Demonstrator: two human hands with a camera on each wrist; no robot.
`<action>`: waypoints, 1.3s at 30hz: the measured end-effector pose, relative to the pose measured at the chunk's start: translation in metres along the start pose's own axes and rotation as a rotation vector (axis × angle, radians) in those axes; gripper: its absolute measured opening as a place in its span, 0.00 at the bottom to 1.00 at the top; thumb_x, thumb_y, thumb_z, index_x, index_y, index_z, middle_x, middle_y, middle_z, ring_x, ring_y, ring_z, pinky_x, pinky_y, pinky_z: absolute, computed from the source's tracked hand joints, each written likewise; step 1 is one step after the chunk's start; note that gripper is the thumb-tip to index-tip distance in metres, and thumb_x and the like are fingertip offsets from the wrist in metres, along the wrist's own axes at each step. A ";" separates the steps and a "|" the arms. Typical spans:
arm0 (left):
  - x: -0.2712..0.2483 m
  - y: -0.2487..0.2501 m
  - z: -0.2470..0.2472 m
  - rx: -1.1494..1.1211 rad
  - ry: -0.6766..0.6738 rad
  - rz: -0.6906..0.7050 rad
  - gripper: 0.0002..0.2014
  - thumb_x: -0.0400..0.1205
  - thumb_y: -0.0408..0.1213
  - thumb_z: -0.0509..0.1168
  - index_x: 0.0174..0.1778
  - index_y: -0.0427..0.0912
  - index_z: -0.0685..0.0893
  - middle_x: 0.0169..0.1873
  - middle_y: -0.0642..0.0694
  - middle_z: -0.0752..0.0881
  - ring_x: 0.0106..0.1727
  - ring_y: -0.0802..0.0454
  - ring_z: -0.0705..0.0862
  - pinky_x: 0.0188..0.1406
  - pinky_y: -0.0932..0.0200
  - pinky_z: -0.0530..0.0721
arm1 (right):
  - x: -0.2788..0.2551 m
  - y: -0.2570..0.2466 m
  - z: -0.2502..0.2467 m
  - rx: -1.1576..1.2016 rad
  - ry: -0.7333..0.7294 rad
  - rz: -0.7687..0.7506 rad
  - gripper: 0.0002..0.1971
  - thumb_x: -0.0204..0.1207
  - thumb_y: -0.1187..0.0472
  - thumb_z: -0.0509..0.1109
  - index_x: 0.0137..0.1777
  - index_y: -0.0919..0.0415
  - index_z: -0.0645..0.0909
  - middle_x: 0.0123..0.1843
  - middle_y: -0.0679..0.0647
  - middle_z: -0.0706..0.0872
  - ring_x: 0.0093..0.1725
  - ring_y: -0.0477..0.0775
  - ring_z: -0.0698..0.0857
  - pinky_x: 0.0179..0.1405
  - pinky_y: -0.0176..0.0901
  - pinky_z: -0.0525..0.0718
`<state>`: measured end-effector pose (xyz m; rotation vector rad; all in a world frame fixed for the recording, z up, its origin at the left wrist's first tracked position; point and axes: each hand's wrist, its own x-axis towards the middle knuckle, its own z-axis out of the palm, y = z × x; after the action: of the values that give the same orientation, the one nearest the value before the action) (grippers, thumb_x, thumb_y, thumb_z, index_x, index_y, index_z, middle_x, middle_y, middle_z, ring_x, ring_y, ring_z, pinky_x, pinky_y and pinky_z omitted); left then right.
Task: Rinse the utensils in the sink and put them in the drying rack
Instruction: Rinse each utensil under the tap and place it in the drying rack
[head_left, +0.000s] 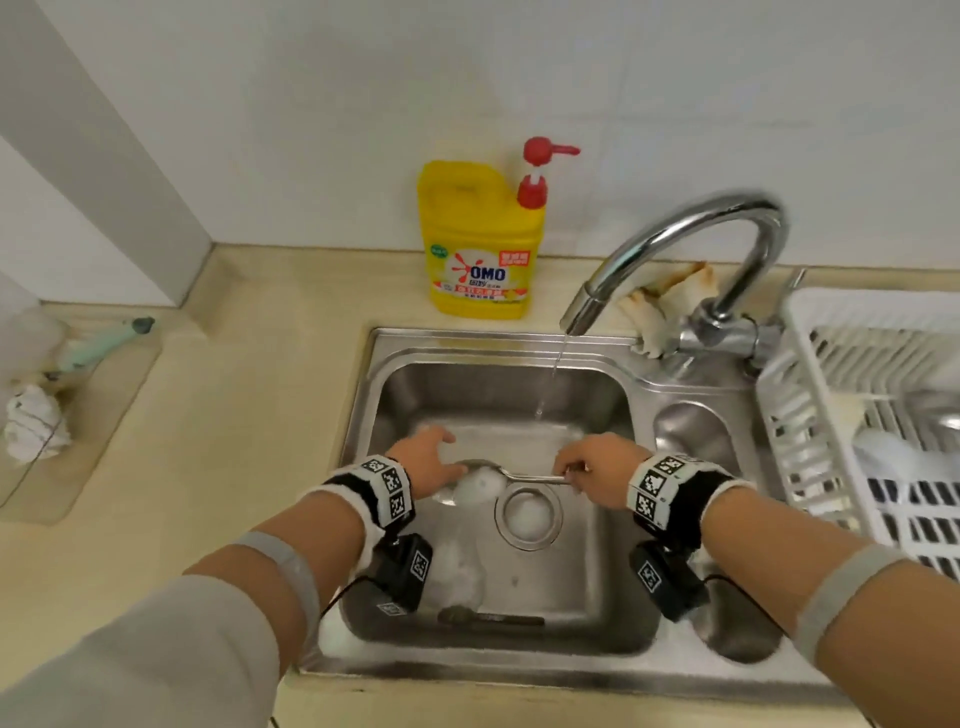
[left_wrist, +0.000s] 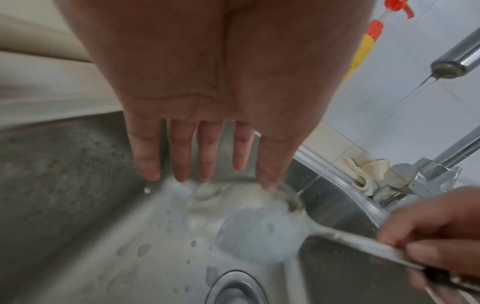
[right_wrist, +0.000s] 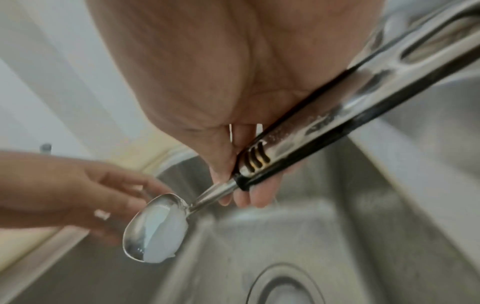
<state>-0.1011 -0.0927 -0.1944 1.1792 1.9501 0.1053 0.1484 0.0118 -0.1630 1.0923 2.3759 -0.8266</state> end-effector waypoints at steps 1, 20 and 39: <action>0.003 0.004 0.002 -0.052 -0.021 0.025 0.25 0.81 0.51 0.71 0.73 0.50 0.77 0.65 0.43 0.85 0.61 0.44 0.87 0.64 0.51 0.84 | -0.010 0.003 -0.010 0.031 0.033 0.011 0.14 0.84 0.59 0.62 0.60 0.45 0.86 0.48 0.43 0.85 0.51 0.48 0.86 0.57 0.39 0.82; -0.023 0.072 0.001 -0.811 -0.017 0.046 0.13 0.86 0.32 0.65 0.64 0.30 0.79 0.35 0.36 0.91 0.30 0.49 0.91 0.30 0.58 0.89 | -0.068 0.061 -0.008 1.692 0.338 0.288 0.16 0.75 0.52 0.79 0.56 0.61 0.83 0.48 0.59 0.87 0.43 0.57 0.88 0.43 0.48 0.87; 0.033 0.105 0.009 -1.010 0.109 0.064 0.20 0.76 0.26 0.77 0.63 0.30 0.82 0.54 0.30 0.89 0.48 0.40 0.92 0.44 0.52 0.92 | -0.052 0.059 -0.046 1.890 0.667 0.091 0.08 0.80 0.64 0.72 0.54 0.69 0.87 0.50 0.65 0.92 0.49 0.61 0.92 0.56 0.49 0.90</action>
<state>-0.0292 -0.0120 -0.1726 0.5456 1.5755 1.0643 0.2212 0.0447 -0.1198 2.1549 1.1719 -3.1992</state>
